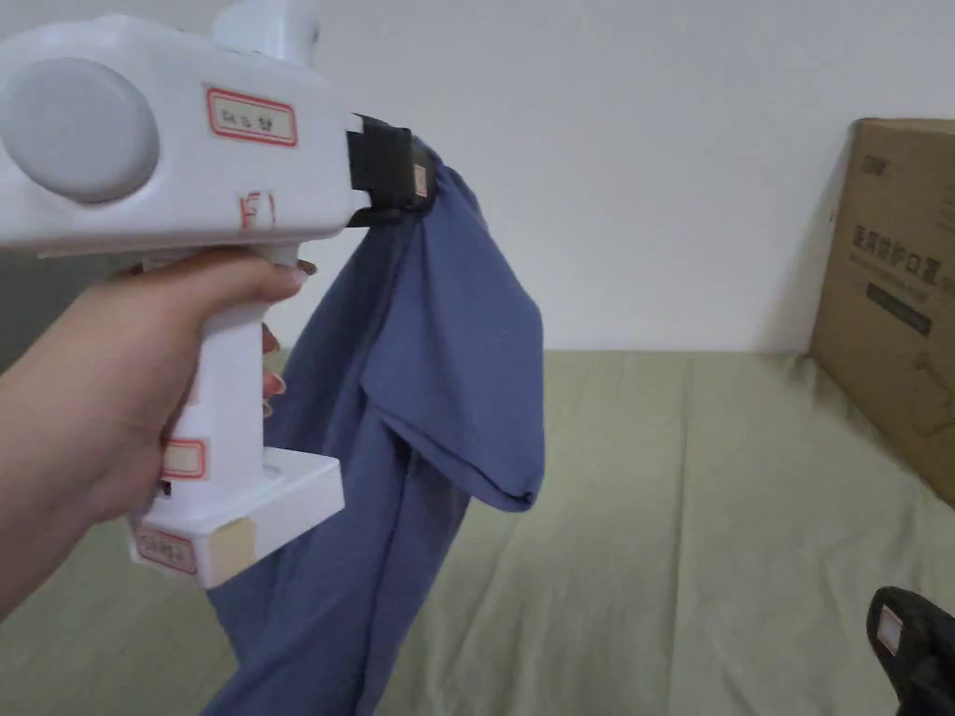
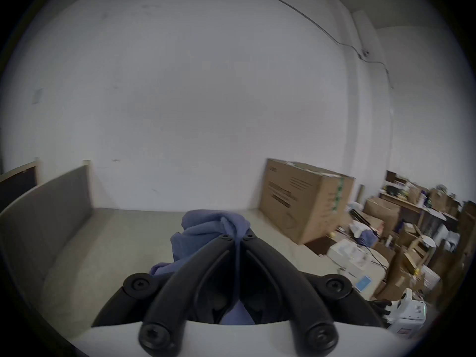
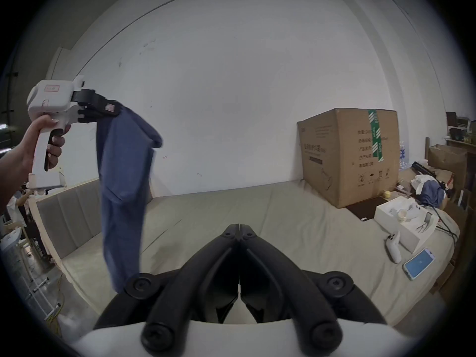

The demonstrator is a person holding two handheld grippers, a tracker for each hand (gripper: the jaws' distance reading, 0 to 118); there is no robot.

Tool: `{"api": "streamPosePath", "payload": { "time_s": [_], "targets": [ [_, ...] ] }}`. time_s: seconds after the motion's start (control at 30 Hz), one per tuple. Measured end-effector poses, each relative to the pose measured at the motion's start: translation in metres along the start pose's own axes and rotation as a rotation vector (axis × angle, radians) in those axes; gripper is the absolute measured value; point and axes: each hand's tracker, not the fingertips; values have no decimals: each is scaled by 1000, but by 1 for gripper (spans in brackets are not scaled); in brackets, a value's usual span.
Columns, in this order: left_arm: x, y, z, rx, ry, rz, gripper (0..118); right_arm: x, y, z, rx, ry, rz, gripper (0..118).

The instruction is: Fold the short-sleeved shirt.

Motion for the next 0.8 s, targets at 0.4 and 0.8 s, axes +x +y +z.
{"api": "streamPosePath", "payload": {
  "time_s": [0.4, 0.8],
  "targets": [
    [94, -295, -200, -766, -143, -109, 0, 60, -29, -4, -81, -150, -27, 0],
    [44, -277, -136, -504, -69, 75, 111, 71, -50, -23, -189, -166, -23, 0]
  ]
}}
